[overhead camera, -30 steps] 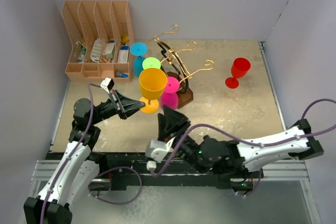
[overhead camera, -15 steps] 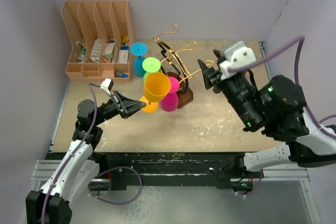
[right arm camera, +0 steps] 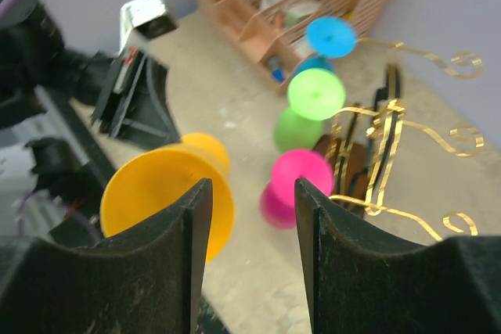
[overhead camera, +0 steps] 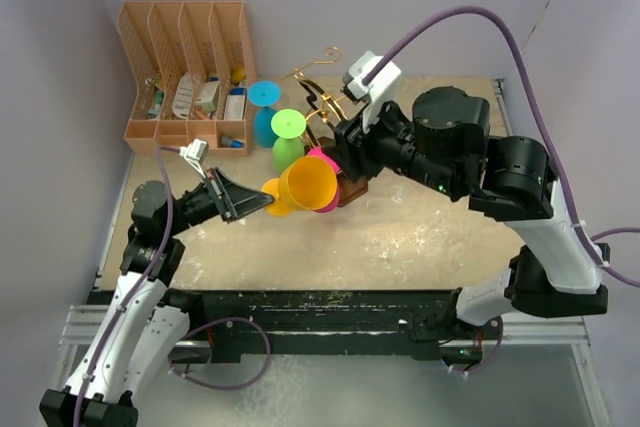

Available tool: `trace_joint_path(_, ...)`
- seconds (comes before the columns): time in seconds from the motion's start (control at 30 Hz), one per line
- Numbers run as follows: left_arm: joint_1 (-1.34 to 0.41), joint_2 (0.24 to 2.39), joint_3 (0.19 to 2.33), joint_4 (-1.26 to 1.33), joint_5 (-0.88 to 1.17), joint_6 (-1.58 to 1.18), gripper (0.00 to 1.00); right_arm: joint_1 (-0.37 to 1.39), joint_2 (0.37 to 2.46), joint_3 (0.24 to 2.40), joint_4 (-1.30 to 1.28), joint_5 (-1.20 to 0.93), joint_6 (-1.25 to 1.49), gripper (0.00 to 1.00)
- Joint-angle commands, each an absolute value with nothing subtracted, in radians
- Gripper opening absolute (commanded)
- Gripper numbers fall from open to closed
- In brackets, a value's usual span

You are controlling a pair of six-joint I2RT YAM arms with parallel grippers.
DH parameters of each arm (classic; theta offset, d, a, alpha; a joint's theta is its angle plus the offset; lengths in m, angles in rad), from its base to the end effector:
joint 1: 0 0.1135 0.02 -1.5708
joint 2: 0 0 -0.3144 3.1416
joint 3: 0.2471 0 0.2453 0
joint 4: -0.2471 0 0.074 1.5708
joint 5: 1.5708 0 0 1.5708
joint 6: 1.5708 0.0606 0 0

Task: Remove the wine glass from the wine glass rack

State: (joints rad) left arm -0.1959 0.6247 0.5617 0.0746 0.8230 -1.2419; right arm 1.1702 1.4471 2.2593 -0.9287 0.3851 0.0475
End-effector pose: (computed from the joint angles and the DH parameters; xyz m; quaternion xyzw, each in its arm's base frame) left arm 0.1104 -0.0672 0.3436 -0.0754 0.7003 -0.6409 0.3053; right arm 0.1109 0.2034 0.6243 -0.2826 0.6885 0.2559 0.6170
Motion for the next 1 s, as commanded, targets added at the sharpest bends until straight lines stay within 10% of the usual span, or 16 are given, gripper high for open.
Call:
trace_joint_path(0.0, -0.189, 0.601, 0.622, 0.01, 0.853, -1.144, 0.0, 1.152, 1.425, 2.27, -1.04, 0.153, 0.147, 0.48)
trace_joint_path(0.67, -0.19, 0.609, 0.654, 0.022, 0.866, -1.158, 0.0, 1.093, 1.381, 2.041, -0.992, 0.151, 0.142, 0.42)
trace_joint_path(0.77, -0.19, 0.612, 0.662, 0.028, 0.869, -1.16, 0.0, 1.065, 1.383, 2.019, -0.974, 0.126, 0.141, 0.29)
trace_joint_path(0.83, -0.19, 0.613, 0.667, 0.021, 0.87, -1.156, 0.0, 1.04, 1.381, 2.016, -0.965, 0.119, 0.145, 0.01)
trace_joint_path(0.97, -0.19, 0.615, 0.679, -0.021, 0.857, -1.13, 0.17, 0.961, 1.347, 2.015, -0.933, 0.113, 0.156, 0.0)
